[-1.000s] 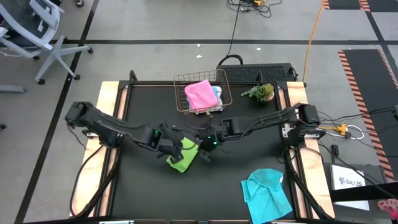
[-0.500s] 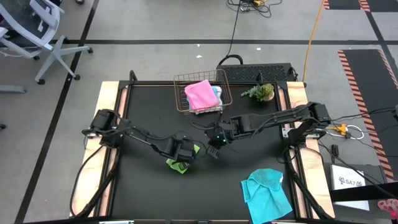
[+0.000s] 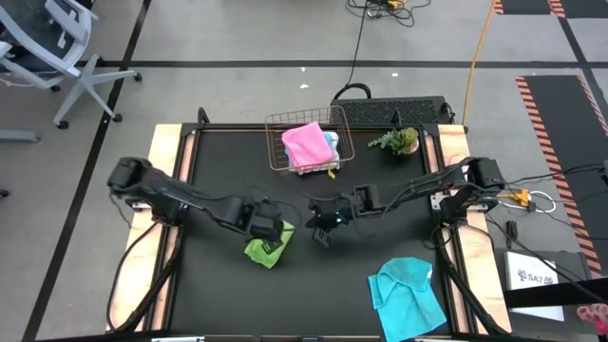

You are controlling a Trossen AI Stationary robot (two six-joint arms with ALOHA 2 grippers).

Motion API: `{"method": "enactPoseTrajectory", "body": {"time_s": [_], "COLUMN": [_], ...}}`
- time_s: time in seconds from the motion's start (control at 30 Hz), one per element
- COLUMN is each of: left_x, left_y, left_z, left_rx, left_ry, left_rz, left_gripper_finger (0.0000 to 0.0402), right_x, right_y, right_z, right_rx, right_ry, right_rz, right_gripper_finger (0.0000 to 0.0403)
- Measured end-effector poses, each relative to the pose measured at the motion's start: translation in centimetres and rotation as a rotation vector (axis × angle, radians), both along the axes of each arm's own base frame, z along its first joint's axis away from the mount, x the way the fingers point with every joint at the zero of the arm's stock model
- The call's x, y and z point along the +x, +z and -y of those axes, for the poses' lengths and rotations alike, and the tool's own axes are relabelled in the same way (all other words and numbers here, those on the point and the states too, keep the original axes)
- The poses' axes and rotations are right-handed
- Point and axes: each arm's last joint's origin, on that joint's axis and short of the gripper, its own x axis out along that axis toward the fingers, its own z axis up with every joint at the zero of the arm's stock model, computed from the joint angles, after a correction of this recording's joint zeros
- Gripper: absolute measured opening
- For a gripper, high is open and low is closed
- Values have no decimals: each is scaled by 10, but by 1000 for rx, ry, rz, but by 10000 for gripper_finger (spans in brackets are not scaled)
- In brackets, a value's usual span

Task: Fold microfiber towels
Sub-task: Fold the green microfiber cloth

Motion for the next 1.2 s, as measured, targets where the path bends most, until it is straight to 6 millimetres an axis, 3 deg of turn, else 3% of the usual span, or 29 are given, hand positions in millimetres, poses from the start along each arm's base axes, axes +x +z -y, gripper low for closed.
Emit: {"method": "enactPoseTrajectory", "body": {"time_s": [0.17, 0.37, 0.53, 0.67, 0.93, 1.2], "left_x": [-13, -10, 0, 11, 24, 44], "left_y": [23, 18, 2, -14, -47, -78], "left_z": [1, 6, 11, 18, 28, 18], "left_rx": [-23, -2, -7, -75, -83, -59], "left_ry": [28, 42, 26, -85, -195, -240], "left_rz": [79, 85, 46, 7, -79, -79], "left_gripper_finger": [4, 3, 6, 2, 3, 3], "right_x": [-10, -21, -13, -10, -17, -39], "right_y": [-29, -48, -35, -27, -12, 34], "right_z": [5, 11, 8, 7, 1, -14], "right_rx": [67, 114, 145, 168, 320, 396], "right_ry": [-45, -76, -20, 17, 172, 357], "right_rz": [118, 84, 181, 210, 213, 320], "right_gripper_finger": [0, 0, 0, 0, 0, 0]}}
